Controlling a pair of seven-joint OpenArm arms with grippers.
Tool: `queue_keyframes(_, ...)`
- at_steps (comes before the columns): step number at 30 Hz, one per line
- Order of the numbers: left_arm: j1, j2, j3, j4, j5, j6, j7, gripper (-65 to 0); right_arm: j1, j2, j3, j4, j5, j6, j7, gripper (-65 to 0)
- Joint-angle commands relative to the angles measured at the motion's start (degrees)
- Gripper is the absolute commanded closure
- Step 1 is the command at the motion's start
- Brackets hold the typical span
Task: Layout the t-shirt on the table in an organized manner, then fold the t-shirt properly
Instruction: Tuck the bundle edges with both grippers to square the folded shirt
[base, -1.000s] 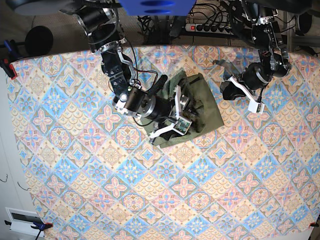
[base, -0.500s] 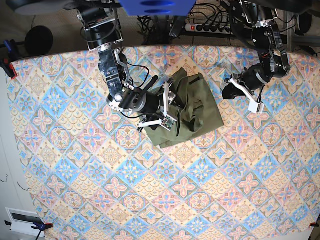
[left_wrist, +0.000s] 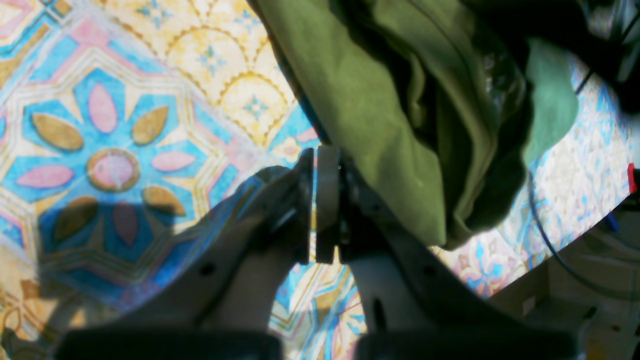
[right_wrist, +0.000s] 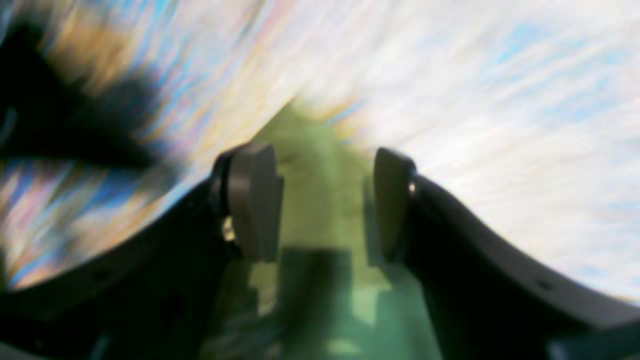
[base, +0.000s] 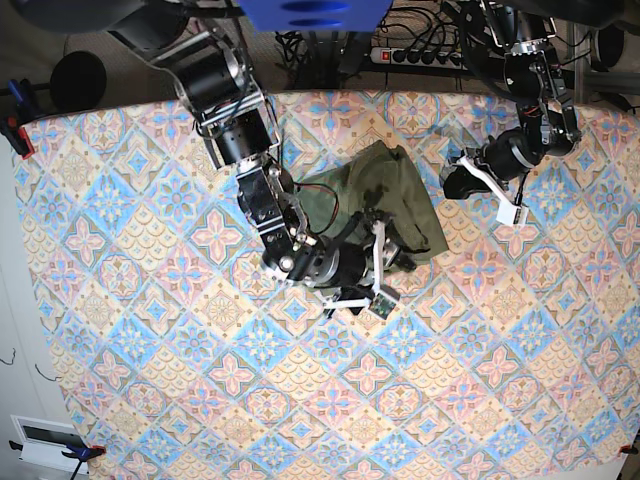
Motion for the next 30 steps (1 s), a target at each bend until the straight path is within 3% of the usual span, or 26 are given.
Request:
queue_keyframes(1,-0.6,-0.6,-0.3,1.2,-1.3,-0.4,-0.9,0.0,-0.1,-0.5,-0.8,0.0,0.9,1.3,0.6,-29.9)
queue_keyframes(10,-0.5,-1.5,-0.3,8.0,-1.4,-0.4,-0.7,0.0,-0.6,-0.1,-0.3,12.7,1.1,1.3,-0.1,-29.9)
queue_keyframes(15,-0.2,-1.1,2.8,11.8,-1.4,-0.4,-0.6,-2.0,-0.9,2.2,6.7,16.2,1.0,1.3,-4.0,-29.6)
queue_keyframes(18,0.9,-1.2,6.2,12.9,-1.4,-0.4,-0.7,-8.8,-0.8,2.2,9.4,15.8,0.8,1.3,-4.0,-24.1)
queue_keyframes(24,5.5,0.7,7.3,17.0,-1.4,-0.4,-0.8,-15.7,2.6,3.8,10.2,10.9,0.6,1.3,-4.3,-2.4)
queue_keyframes(30,5.8,1.5,6.9,16.8,-1.5,-0.1,-1.0,-23.4,5.9,3.9,10.1,4.6,0.6,1.3,-4.0,0.0)
